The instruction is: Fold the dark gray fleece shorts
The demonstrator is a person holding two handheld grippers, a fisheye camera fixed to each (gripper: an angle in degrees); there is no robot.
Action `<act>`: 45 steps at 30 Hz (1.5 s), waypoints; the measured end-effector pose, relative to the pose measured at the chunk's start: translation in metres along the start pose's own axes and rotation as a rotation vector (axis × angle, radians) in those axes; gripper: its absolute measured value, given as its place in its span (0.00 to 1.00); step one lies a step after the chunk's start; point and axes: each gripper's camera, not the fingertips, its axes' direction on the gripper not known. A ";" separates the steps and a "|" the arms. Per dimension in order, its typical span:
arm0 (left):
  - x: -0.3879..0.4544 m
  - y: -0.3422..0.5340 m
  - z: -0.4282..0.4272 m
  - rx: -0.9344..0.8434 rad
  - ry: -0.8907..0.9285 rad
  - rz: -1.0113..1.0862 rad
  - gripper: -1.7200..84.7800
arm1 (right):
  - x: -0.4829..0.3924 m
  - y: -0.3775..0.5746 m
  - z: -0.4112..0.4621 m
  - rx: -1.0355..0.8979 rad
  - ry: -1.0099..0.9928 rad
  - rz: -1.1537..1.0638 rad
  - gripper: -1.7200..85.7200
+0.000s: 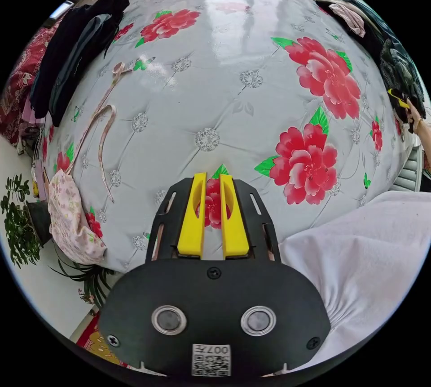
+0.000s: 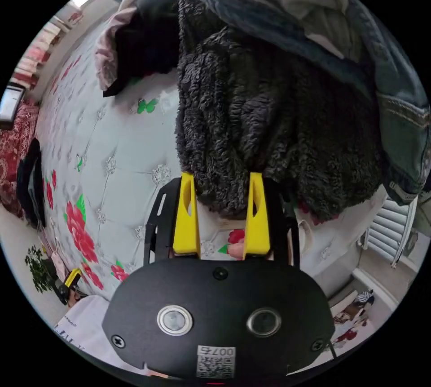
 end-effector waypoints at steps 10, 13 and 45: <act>0.006 0.049 -0.041 0.197 0.290 0.054 0.14 | -0.013 0.131 -0.127 0.232 -0.815 -0.295 0.04; 0.019 0.066 -0.082 0.349 0.417 0.166 0.16 | 0.004 0.180 -0.173 0.422 -1.151 -0.243 0.03; -0.205 0.386 -0.246 0.807 0.572 -0.381 0.08 | -0.391 0.405 -0.071 -0.116 -0.360 -0.877 0.27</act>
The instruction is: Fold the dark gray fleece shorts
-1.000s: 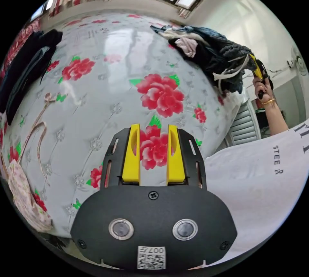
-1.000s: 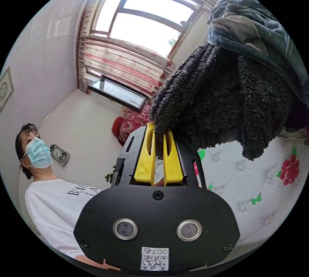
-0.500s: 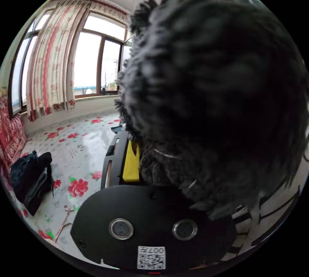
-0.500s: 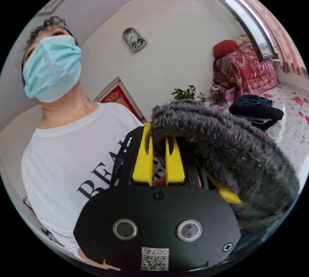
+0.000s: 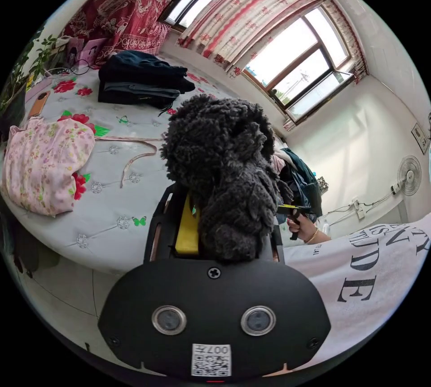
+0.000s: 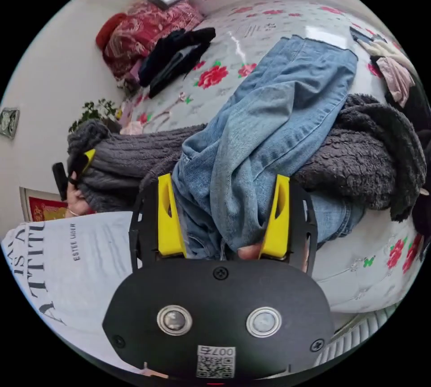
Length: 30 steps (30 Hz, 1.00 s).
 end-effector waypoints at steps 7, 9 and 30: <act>0.024 -0.022 -0.022 0.043 -0.122 -0.018 0.07 | -0.008 -0.043 -0.062 0.024 0.194 -0.157 0.08; 0.021 -0.024 -0.031 0.054 -0.136 -0.054 0.07 | 0.022 -0.038 -0.146 0.142 0.184 -0.101 0.06; 0.060 -0.044 -0.021 -0.069 -0.389 -0.230 0.11 | 0.220 0.057 -0.278 0.553 0.335 0.179 0.16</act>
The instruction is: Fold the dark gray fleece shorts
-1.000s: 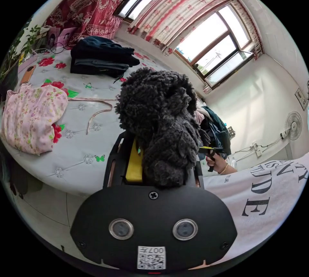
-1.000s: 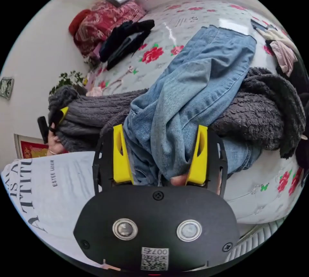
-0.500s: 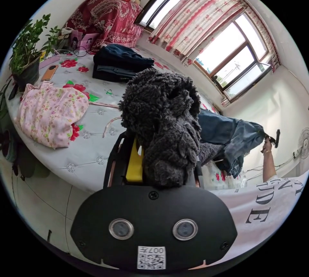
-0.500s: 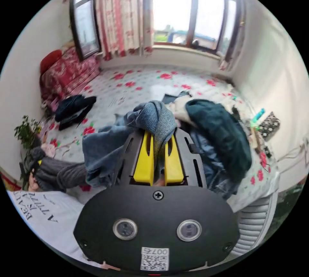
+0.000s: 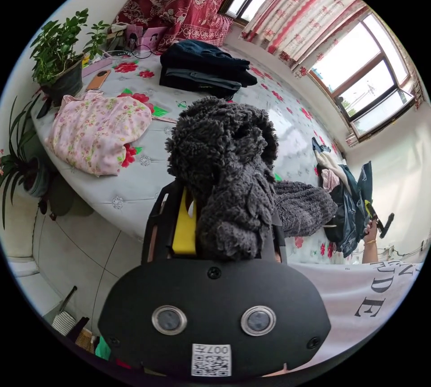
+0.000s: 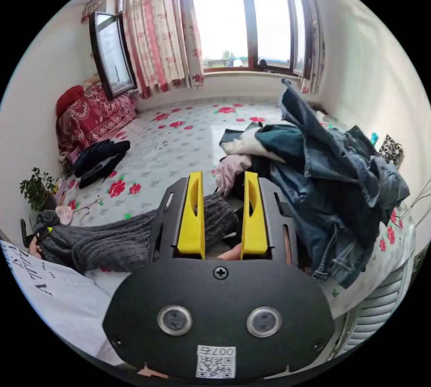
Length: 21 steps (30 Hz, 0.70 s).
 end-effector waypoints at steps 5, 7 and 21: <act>0.031 -0.007 -0.003 -0.059 -0.083 0.039 0.11 | -0.024 0.008 0.124 -0.321 -0.189 -0.066 0.17; 0.042 -0.009 -0.003 -0.078 -0.101 0.056 0.10 | -0.042 0.005 0.167 -0.417 -0.159 -0.157 0.17; 0.086 -0.128 -0.020 0.060 -0.046 0.177 0.10 | 0.053 -0.040 -0.015 0.068 -0.284 -0.178 0.09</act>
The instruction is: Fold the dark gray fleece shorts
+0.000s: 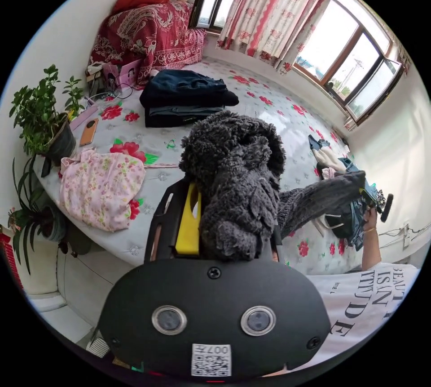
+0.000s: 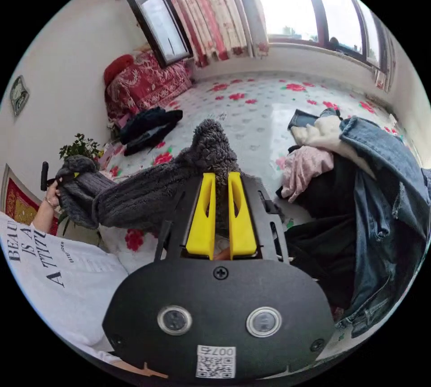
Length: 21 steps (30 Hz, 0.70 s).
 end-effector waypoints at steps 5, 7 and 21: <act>-0.031 -0.061 0.059 -0.067 0.086 -0.061 0.14 | 0.018 0.065 -0.124 0.188 0.067 0.090 0.10; -0.044 -0.072 0.087 -0.127 0.066 -0.103 0.18 | 0.039 0.118 -0.132 0.101 0.176 0.218 0.11; -0.070 0.052 0.246 -0.424 0.115 -0.157 0.20 | 0.111 0.321 -0.078 -0.088 0.198 0.951 0.18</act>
